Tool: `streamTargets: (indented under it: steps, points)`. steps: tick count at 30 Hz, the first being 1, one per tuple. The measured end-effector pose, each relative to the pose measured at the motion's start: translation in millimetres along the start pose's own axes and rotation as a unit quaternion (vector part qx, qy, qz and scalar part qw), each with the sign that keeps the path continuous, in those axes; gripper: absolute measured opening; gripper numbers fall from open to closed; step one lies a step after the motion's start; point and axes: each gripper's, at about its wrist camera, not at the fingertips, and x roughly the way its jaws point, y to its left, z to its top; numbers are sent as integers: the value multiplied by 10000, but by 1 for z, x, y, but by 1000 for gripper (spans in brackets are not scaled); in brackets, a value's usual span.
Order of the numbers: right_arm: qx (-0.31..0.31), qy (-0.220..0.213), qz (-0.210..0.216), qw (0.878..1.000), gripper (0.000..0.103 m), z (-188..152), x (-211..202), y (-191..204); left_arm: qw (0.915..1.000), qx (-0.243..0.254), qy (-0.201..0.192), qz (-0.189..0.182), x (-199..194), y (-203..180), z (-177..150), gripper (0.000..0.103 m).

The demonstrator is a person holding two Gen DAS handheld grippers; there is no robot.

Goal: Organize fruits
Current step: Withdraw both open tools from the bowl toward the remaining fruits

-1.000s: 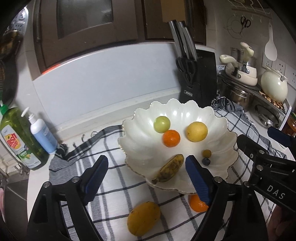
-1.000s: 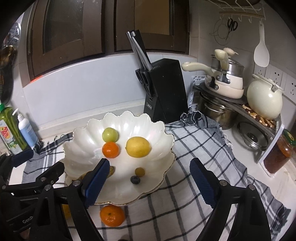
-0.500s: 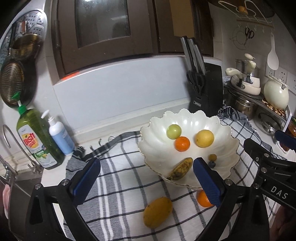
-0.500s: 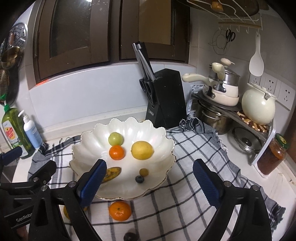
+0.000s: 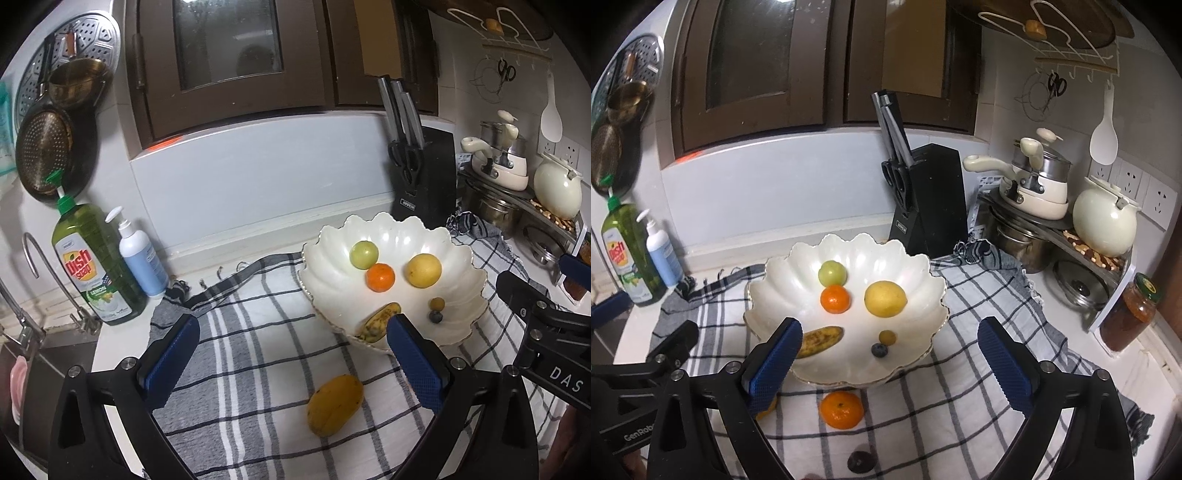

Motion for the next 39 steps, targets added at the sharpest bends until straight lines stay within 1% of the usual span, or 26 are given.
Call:
streamTargets:
  steps: [8, 15, 22, 24, 32, 36, 38, 39]
  points:
    - [-151, 59, -53, 9999, 97, -17, -4, 2, 10000, 22, 15, 26, -5, 1, -16, 103]
    - [-197, 86, -63, 9997, 97, -32, -7, 2, 9999, 64, 135, -47, -3, -2, -35, 103]
    - [-325, 125, -25, 9994, 96, -50, -8, 6, 9997, 93, 233, -42, -2, -4, -53, 103]
    - [-357, 143, 0, 9993, 94, -54, -8, 7, 9996, 86, 249, -45, -3, -4, -58, 103]
    - [-355, 311, 150, 9988, 82, -76, -3, 11, 9994, 64, 336, -52, -3, -3, -79, 103]
    - [-366, 402, 200, 9983, 78, -88, 1, 12, 9991, 22, 417, -91, -2, -3, -92, 103]
    - [-376, 462, 216, 9980, 73, -95, 4, 11, 9989, 40, 465, -97, 0, -5, -98, 103]
    - [-386, 498, 219, 9978, 72, -97, 6, 11, 9988, 50, 484, -87, 0, -6, -101, 103]
